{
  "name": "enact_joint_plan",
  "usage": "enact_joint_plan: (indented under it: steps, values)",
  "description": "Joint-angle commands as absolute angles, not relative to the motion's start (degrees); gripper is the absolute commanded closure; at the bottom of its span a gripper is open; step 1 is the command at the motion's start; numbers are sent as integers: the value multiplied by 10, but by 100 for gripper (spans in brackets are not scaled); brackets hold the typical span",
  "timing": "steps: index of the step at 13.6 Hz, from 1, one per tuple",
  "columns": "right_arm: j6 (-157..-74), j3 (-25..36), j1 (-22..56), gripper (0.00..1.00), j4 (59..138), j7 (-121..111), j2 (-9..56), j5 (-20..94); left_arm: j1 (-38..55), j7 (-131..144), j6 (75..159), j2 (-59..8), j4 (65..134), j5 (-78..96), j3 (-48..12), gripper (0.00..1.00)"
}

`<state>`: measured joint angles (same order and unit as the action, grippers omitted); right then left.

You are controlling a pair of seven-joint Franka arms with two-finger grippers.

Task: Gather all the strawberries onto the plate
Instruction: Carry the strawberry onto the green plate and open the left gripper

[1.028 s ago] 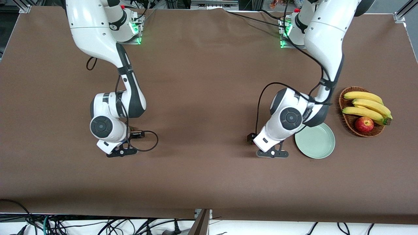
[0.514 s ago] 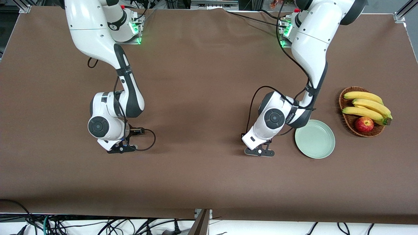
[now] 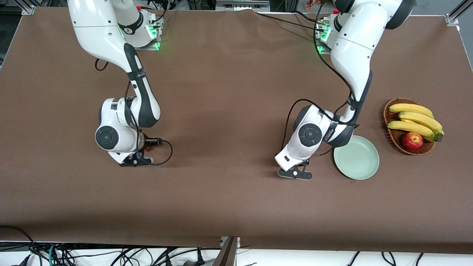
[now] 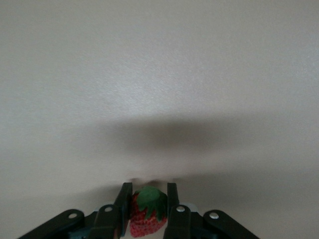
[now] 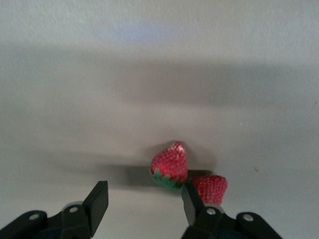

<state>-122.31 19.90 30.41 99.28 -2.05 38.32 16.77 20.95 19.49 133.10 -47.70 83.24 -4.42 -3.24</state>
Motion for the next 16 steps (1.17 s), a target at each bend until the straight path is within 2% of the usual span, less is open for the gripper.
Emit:
enact_joint_plan:
  steps: [1,6,8,9,12,16]
  values:
    - [-1248,196,304,36,1033,-41,361,178,186,179,1255,-433,828,-62,-30,89]
    - [-1286,196,298,43,1025,-49,371,178,95,-34,1136,-395,830,-62,-27,88]
    - [-1296,196,298,51,1021,-57,380,178,66,-102,1106,-394,837,-65,-13,87]
    - [-1300,196,297,54,1021,-58,382,178,50,-136,1107,-395,845,-78,-13,85]
    - [-1301,196,295,70,1014,-64,388,179,22,-163,1133,-402,866,-91,-14,83]
    - [-1302,196,294,70,984,-63,407,191,16,-167,1257,-402,942,-91,-14,82]
